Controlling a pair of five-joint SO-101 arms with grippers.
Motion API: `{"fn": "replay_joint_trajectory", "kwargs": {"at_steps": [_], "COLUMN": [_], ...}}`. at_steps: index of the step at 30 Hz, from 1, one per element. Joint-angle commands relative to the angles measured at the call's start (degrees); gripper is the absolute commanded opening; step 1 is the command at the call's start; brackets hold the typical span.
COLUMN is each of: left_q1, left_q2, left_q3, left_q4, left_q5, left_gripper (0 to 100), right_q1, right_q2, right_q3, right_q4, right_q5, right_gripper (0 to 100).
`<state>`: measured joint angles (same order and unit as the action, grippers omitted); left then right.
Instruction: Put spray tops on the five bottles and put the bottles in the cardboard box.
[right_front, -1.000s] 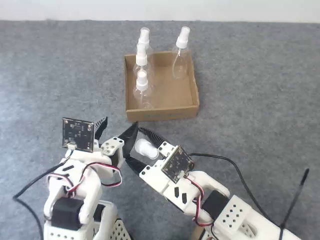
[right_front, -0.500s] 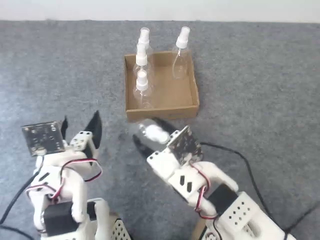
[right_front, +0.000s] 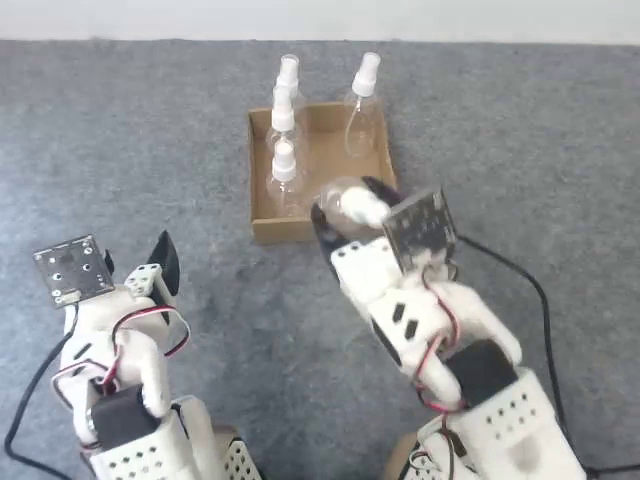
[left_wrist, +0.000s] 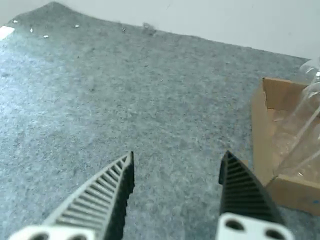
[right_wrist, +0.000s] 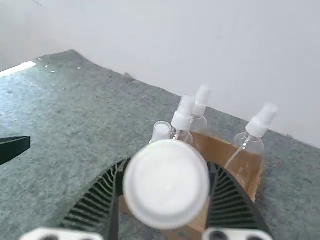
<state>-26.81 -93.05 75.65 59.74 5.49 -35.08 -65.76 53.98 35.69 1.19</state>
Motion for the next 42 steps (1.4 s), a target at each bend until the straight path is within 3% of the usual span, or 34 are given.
{"fn": "replay_joint_trajectory", "kwargs": {"at_steps": [1,23,26,42], "left_q1": [-1.14,-1.41,-1.41,-1.41], "left_q2": [-0.44,-0.44,-0.44,-0.44], "left_q3": [2.95,11.03,11.03,12.09], "left_q4": [-6.07,-7.3,-7.21,-7.38], "left_q5": [0.0,-0.35,-0.35,-0.44], "left_gripper": [26,26,26,26], "right_q1": [4.0,12.62,13.14,14.9], "right_q2": [12.53,64.04,69.05,80.48], "right_q3": [-11.25,-44.48,-47.74,-52.66], "right_q4": [0.22,-0.13,-0.13,-1.36], "right_q5": [1.23,0.7,-2.46,-4.48], "right_gripper": [10.2,10.2,10.5,10.6]}}
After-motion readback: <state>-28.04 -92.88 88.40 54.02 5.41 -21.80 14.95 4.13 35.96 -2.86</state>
